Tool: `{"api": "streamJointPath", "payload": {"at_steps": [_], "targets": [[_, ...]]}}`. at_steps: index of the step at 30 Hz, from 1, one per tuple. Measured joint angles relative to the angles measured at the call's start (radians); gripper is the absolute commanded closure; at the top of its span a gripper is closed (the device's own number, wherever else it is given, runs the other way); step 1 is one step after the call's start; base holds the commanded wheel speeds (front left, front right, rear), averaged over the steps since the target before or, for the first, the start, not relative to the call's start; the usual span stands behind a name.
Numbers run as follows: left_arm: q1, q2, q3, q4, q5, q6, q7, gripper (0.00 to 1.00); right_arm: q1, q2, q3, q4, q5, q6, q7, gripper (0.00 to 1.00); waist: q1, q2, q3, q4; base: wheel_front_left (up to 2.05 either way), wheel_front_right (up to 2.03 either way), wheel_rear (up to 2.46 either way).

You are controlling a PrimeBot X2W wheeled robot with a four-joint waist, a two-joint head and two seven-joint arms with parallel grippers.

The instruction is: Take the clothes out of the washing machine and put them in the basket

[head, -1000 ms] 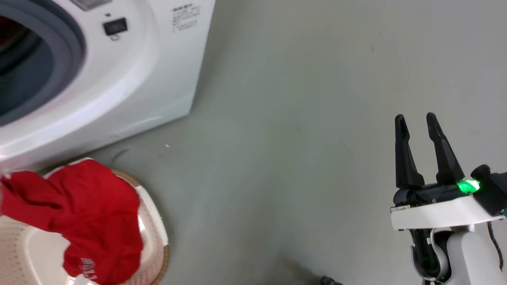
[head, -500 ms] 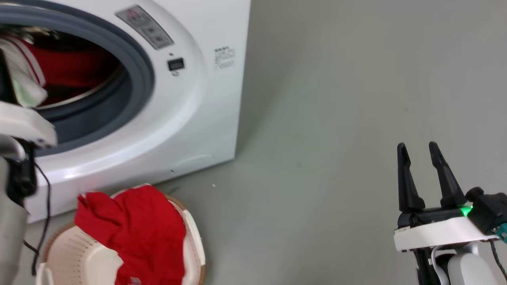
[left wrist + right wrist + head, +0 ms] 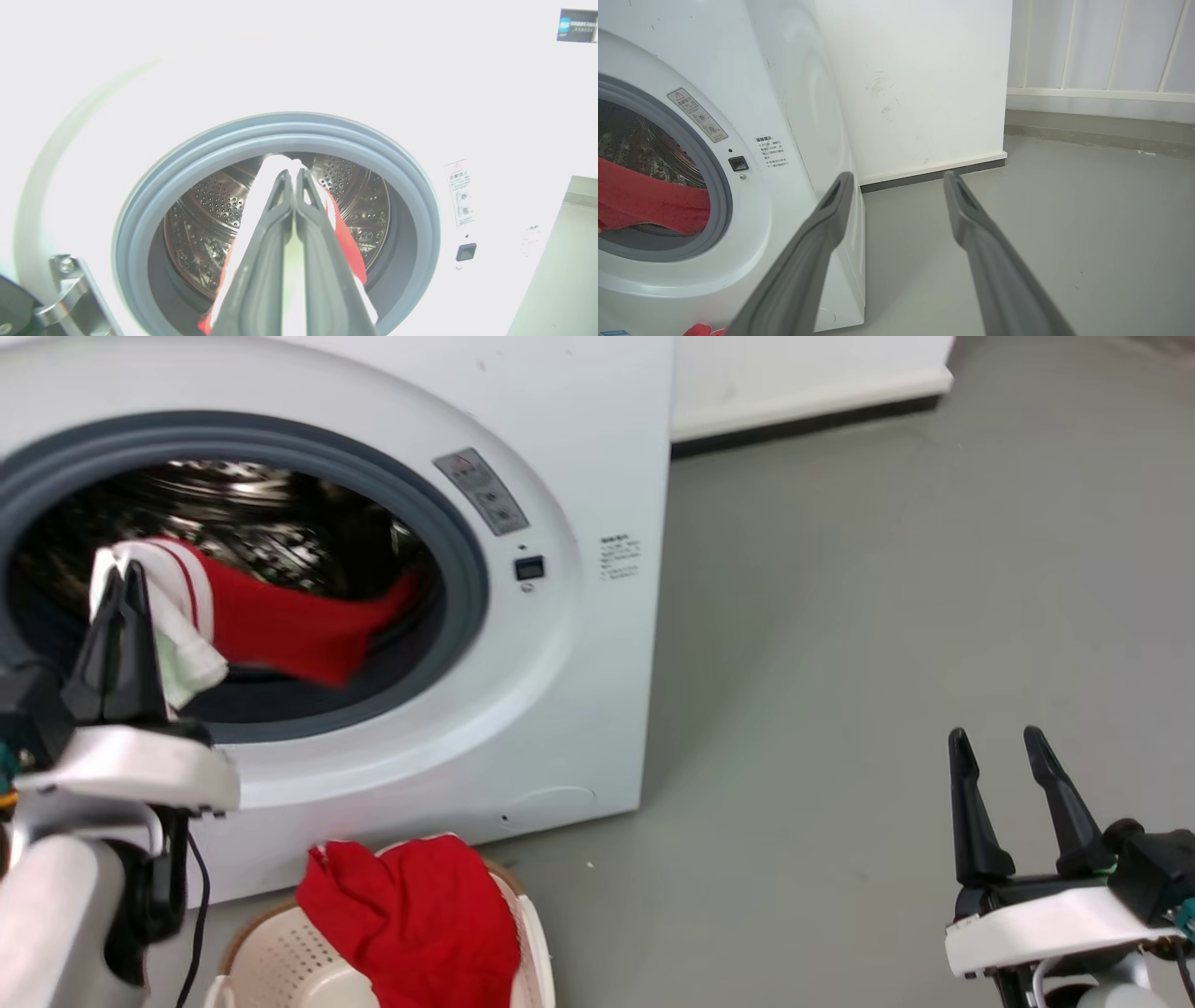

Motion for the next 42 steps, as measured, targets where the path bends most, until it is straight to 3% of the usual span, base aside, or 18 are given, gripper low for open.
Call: {"api": "streamJointPath", "payload": {"at_steps": [11, 18, 22, 27, 42], "targets": [[0.227, 0.001, -0.025, -0.243, 0.006, 0.100, 0.058, 1.00, 0.046, 0.000, -0.015, -0.037, -0.003, 0.000, 0.032, 0.00, 0.0000, 0.0000, -0.065, 0.078, 0.00, 0.00, 0.00], [0.397, -0.076, -0.063, -0.156, -0.072, 0.113, 0.049, 1.00, 0.046, 0.000, -0.012, -0.067, -0.011, 0.000, 0.043, 0.00, 0.0002, 0.0000, -0.041, 0.089, 0.00, 0.00, 0.00], [0.450, -0.142, -0.081, -0.035, -0.126, 0.080, 0.016, 1.00, 0.043, 0.000, -0.015, -0.079, -0.017, 0.000, 0.051, 0.00, 0.0003, 0.0000, -0.012, 0.093, 0.00, 0.00, 0.00], [0.439, -0.226, -0.101, 0.141, -0.166, 0.008, -0.033, 1.00, 0.010, 0.000, -0.015, -0.096, -0.020, 0.000, 0.052, 0.00, 0.0004, 0.0000, 0.044, 0.098, 0.00, 0.00, 0.00], [0.197, -0.383, -0.073, 0.636, -0.129, -0.166, -0.077, 1.00, -0.105, 0.000, -0.015, -0.105, -0.012, 0.000, 0.016, 0.00, 0.0005, 0.0000, 0.283, 0.064, 0.00, 0.00, 0.00]]}}
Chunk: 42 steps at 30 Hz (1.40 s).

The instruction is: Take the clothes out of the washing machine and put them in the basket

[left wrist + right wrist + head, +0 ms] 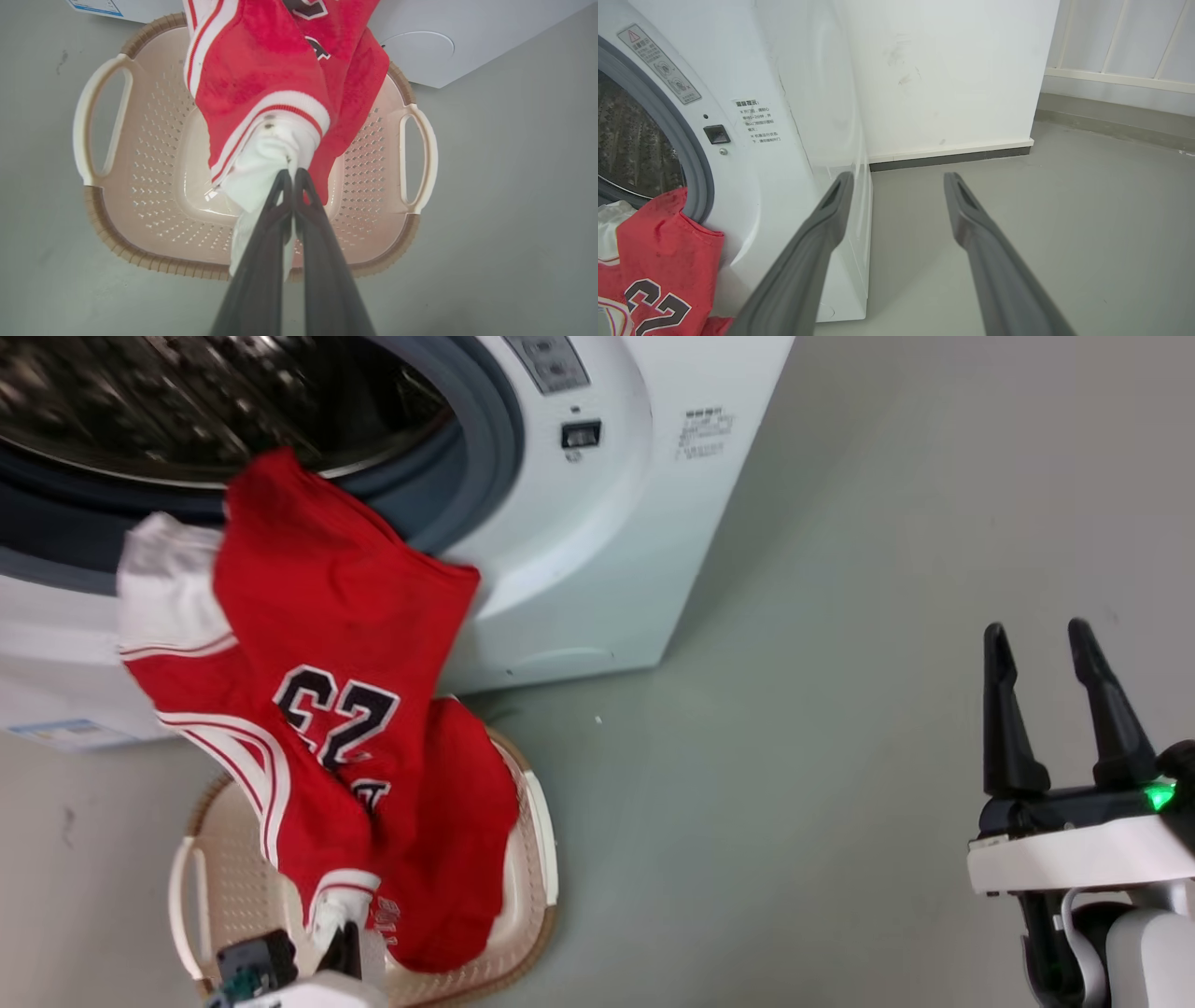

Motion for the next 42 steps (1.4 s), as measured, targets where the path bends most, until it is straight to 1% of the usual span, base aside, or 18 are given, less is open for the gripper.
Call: {"api": "streamJointPath", "payload": {"at_steps": [4, 8, 14, 18, 19, 20, 22, 27, 30, 35, 42], "targets": [[-0.072, -0.021, 0.041, 0.088, 0.030, -0.029, -0.002, 1.00, -0.024, 0.000, -0.007, -0.002, 0.004, 0.000, -0.012, 0.00, 0.0000, 0.0000, 0.070, -0.018, 0.00, 0.00, 0.00], [-0.161, -0.027, 0.083, 0.175, 0.056, -0.055, -0.003, 1.00, -0.053, 0.000, -0.009, -0.011, 0.005, 0.000, -0.019, 0.00, 0.0000, 0.0000, 0.143, -0.030, 0.00, 0.00, 0.00], [-0.300, -0.019, 0.140, 0.275, 0.085, -0.098, -0.003, 1.00, -0.095, 0.000, 0.012, -0.013, 0.005, 0.000, -0.036, 0.00, 0.0001, 0.0000, 0.244, -0.045, 0.00, 0.00, 0.00], [-0.366, 0.007, 0.174, 0.328, 0.099, -0.125, -0.003, 1.00, -0.103, 0.000, 0.022, 0.006, 0.013, 0.000, -0.049, 0.00, 0.0001, 0.0000, 0.286, -0.063, 0.00, 0.00, 0.00], [-0.376, 0.012, 0.182, 0.336, 0.102, -0.133, -0.003, 0.78, -0.104, 0.000, 0.023, 0.009, 0.014, 0.000, -0.054, 0.00, 0.0000, -0.0001, 0.290, -0.070, 0.00, 0.00, 0.00], [-0.386, 0.015, 0.191, 0.342, 0.107, -0.135, -0.003, 0.58, -0.105, 0.000, 0.023, 0.013, 0.015, 0.000, -0.057, 0.00, 0.0000, 0.0000, 0.293, -0.075, 0.00, 0.00, 0.00], [-0.391, 0.016, 0.205, 0.354, 0.115, -0.143, -0.003, 0.00, -0.107, 0.000, 0.022, 0.026, 0.019, 0.000, -0.063, 0.00, 0.0000, 0.0000, 0.292, -0.084, 0.00, 0.00, 0.00], [-0.375, 0.012, 0.236, 0.360, 0.148, -0.156, -0.003, 0.00, -0.110, 0.000, 0.018, 0.047, 0.023, 0.000, -0.074, 0.00, 0.0000, 0.0000, 0.257, -0.089, 0.00, 0.00, 0.00], [-0.335, 0.003, 0.259, 0.332, 0.175, -0.158, -0.003, 0.00, -0.106, 0.000, 0.017, 0.063, 0.023, 0.000, -0.079, 0.00, -0.0001, 0.0000, 0.222, -0.087, 0.00, 0.00, 0.00], [-0.255, -0.031, 0.299, 0.241, 0.229, -0.163, -0.003, 0.00, -0.085, 0.000, 0.013, 0.080, 0.021, 0.000, -0.079, 0.00, -0.0001, 0.0000, 0.151, -0.074, 0.00, 0.00, 0.00], [-0.172, -0.058, 0.371, 0.084, 0.320, -0.168, -0.003, 0.00, -0.049, 0.001, 0.005, 0.081, 0.006, 0.000, -0.062, 0.00, -0.0002, 0.0000, 0.049, -0.040, 0.00, 0.00, 0.00]]}}
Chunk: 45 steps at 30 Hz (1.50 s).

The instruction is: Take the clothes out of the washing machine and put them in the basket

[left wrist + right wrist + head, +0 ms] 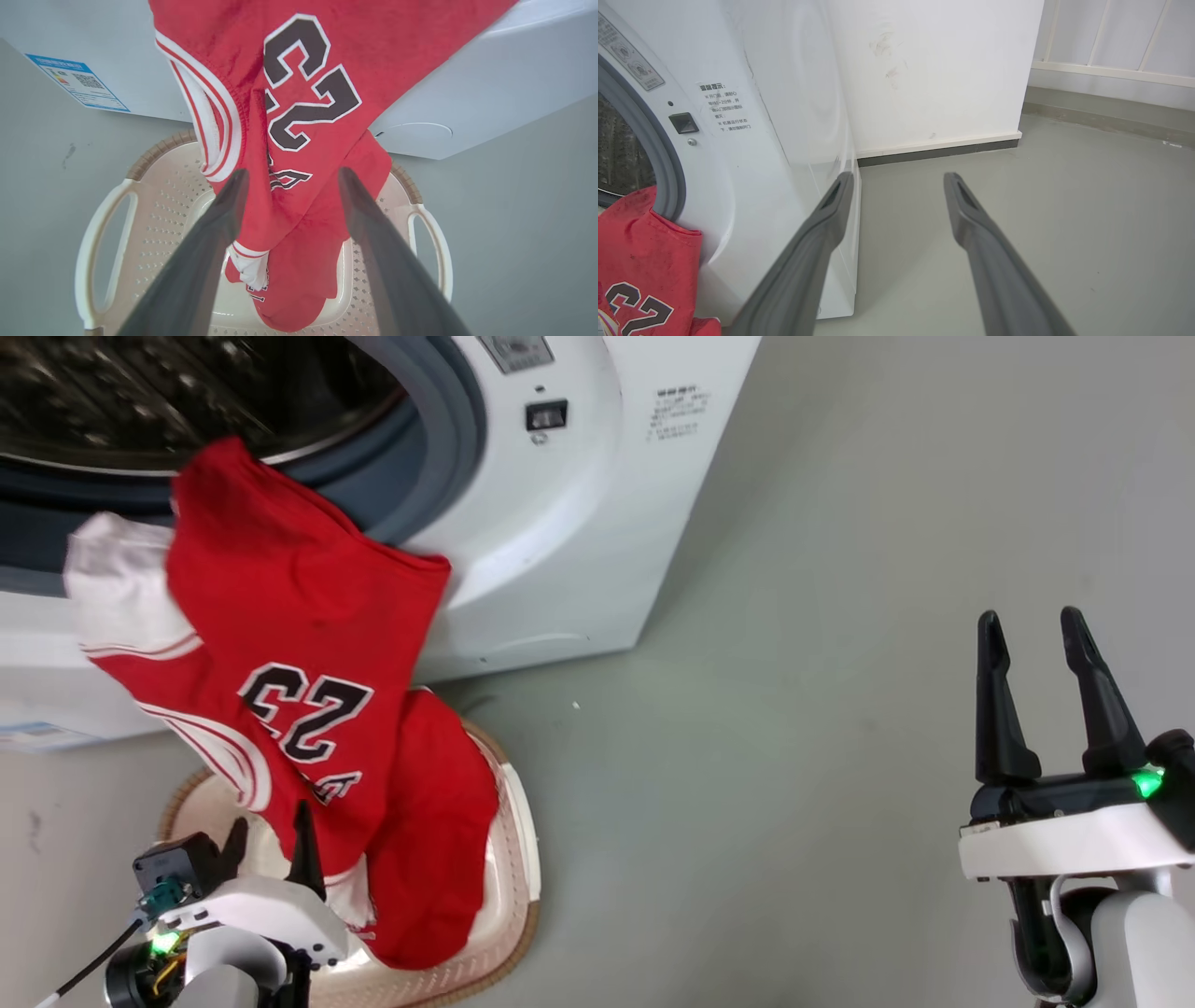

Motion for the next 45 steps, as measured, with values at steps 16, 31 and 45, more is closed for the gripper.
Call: {"api": "streamJointPath", "payload": {"at_steps": [16, 31, 45], "targets": [[-0.004, 0.012, 0.079, -0.183, 0.181, -0.045, 0.000, 0.00, 0.068, 0.000, -0.017, -0.033, 0.007, 0.000, 0.036, 0.00, -0.0002, 0.0000, -0.119, 0.034, 0.00, 0.00, 0.00], [-0.345, 0.196, -0.046, 0.114, 0.107, -0.086, 0.240, 0.00, 0.030, -0.001, 0.014, -0.002, 0.057, 0.000, -0.004, 0.00, -0.0001, -0.0001, -0.006, -0.027, 0.00, 0.00, 0.00], [-0.493, 0.301, -0.125, 0.250, 0.012, -0.086, 0.312, 0.00, -0.008, 0.000, 0.035, 0.041, 0.078, 0.000, -0.029, 0.00, 0.0000, 0.0000, 0.086, -0.096, 0.00, 0.00, 0.00]]}}
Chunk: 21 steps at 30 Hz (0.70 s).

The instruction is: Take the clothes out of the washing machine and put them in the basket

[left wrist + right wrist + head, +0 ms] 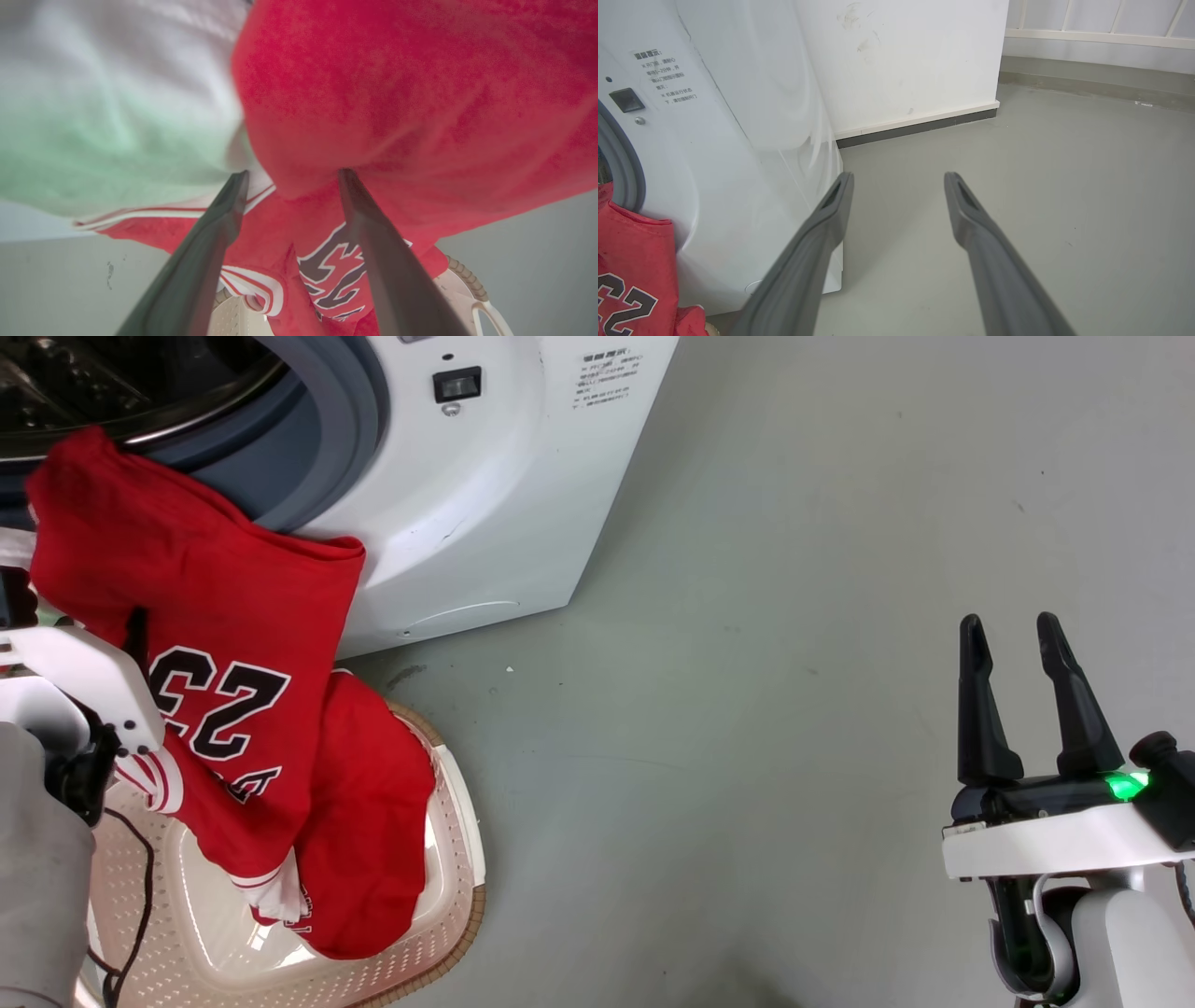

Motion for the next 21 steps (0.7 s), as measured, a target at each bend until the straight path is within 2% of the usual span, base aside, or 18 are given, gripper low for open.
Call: {"api": "streamJointPath", "payload": {"at_steps": [4, 5, 6, 7, 13, 21], "targets": [[-0.020, 0.010, -0.010, 0.035, -0.009, -0.002, -0.004, 0.00, -0.004, 0.000, 0.003, 0.006, 0.000, 0.000, -0.002, 0.00, 0.0000, 0.0000, 0.005, -0.007, 0.00, 0.00, 0.00], [-0.026, 0.011, -0.011, 0.043, -0.010, -0.002, -0.009, 0.15, -0.005, 0.000, 0.003, 0.007, 0.000, 0.000, -0.002, 0.00, 0.0000, 0.0000, 0.006, -0.008, 0.00, 0.00, 0.00], [-0.029, 0.013, -0.017, 0.049, -0.009, -0.002, -0.012, 0.60, -0.006, 0.000, 0.003, 0.007, 0.000, 0.000, -0.002, 0.00, 0.0000, 0.0000, 0.007, -0.008, 0.00, 0.00, 0.00], [-0.032, 0.012, -0.020, 0.054, -0.010, -0.002, -0.013, 1.00, -0.007, 0.000, 0.003, 0.008, 0.000, 0.000, -0.002, 0.00, 0.0000, 0.0000, 0.006, -0.008, 0.00, 0.00, 0.00], [-0.040, 0.003, -0.051, 0.075, -0.025, -0.002, -0.037, 1.00, -0.007, 0.000, -0.007, 0.009, 0.000, 0.000, -0.003, 0.00, 0.0001, 0.0000, -0.009, -0.002, 0.00, 0.00, 0.00], [0.016, -0.024, -0.057, 0.073, -0.059, -0.001, -0.167, 1.00, 0.004, 0.000, -0.021, 0.014, -0.011, 0.000, -0.005, 0.00, 0.0001, 0.0000, -0.068, 0.027, 0.00, 0.00, 0.00]]}}
